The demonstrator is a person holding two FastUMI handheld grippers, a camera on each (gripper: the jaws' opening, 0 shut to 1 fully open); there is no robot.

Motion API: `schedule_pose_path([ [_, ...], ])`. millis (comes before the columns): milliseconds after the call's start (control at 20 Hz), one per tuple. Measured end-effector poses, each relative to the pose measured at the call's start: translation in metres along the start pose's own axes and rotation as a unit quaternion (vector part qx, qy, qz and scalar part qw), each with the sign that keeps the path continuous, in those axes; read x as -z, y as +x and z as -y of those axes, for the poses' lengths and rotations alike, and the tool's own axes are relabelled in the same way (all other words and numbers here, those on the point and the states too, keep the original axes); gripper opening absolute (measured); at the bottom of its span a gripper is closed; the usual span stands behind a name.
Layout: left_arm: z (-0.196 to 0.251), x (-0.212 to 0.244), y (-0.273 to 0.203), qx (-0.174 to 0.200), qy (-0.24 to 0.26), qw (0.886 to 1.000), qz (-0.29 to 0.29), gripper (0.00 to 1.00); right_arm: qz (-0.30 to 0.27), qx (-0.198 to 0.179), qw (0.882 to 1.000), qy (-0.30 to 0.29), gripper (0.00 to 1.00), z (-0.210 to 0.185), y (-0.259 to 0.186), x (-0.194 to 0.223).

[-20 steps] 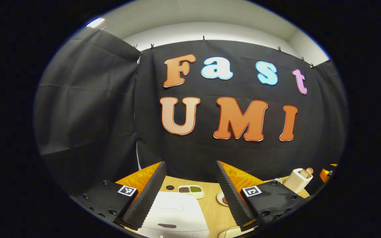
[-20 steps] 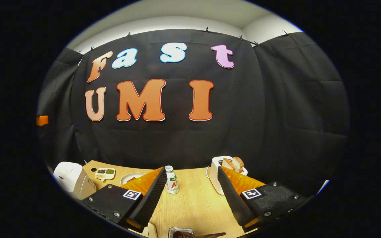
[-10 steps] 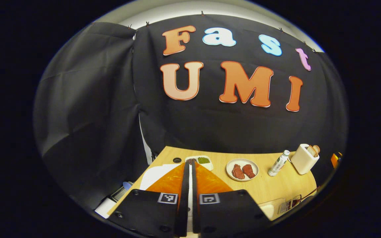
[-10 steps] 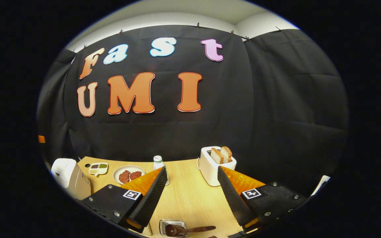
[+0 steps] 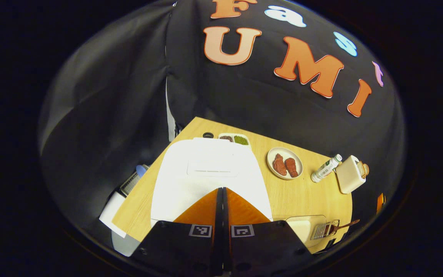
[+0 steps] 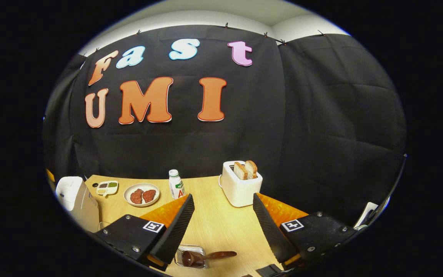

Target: Close the left gripper, press the button to open the rice cooker; take a wooden spoon from the chopstick holder with the right hand, scoop a spoonful of rice and pour it into the rice cooker, then put the wooden spoon back into the chopstick holder.

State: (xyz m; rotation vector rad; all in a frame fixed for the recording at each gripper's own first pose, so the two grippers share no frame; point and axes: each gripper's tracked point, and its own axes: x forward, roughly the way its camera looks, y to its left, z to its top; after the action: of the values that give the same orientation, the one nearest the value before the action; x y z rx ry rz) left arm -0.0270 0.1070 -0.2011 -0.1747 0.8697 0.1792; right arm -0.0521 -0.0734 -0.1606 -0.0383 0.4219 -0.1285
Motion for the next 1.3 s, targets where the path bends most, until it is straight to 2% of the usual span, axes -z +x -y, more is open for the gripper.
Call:
schedule_pose_path([
  [450, 0.003, 0.053, 0.036, 0.033, -0.065, 0.992, -0.107, 0.05, -0.035, 0.012, 0.999, -0.002, 0.95, 0.013, -0.020, 0.031],
  [700, 0.001, 0.051, 0.040, 0.045, -0.061, 0.991, -0.110, 0.05, -0.053, 0.010, 0.999, -0.001, 0.95, 0.010, -0.022, 0.044],
  [850, 0.003, 0.041, 0.032, 0.044, -0.032, 0.996, -0.073, 0.05, -0.063, -0.002, 0.998, 0.000, 0.95, 0.003, -0.026, 0.051],
  [1000, 0.005, 0.003, 0.005, 0.035, 0.046, 0.998, 0.024, 0.05, -0.074, -0.009, 0.997, -0.020, 0.95, 0.000, -0.027, 0.061],
  [1150, 0.009, -0.051, -0.023, -0.011, 0.124, 0.983, 0.135, 0.05, -0.090, -0.015, 0.996, -0.019, 0.95, -0.002, -0.025, 0.072],
  [1250, 0.008, -0.077, -0.045, -0.052, 0.166, 0.968, 0.182, 0.05, -0.097, -0.018, 0.995, -0.020, 0.95, -0.004, -0.023, 0.080],
  [1300, 0.010, -0.086, -0.050, -0.057, 0.178, 0.962, 0.199, 0.05, -0.102, -0.020, 0.994, -0.019, 0.95, -0.004, -0.023, 0.085],
])
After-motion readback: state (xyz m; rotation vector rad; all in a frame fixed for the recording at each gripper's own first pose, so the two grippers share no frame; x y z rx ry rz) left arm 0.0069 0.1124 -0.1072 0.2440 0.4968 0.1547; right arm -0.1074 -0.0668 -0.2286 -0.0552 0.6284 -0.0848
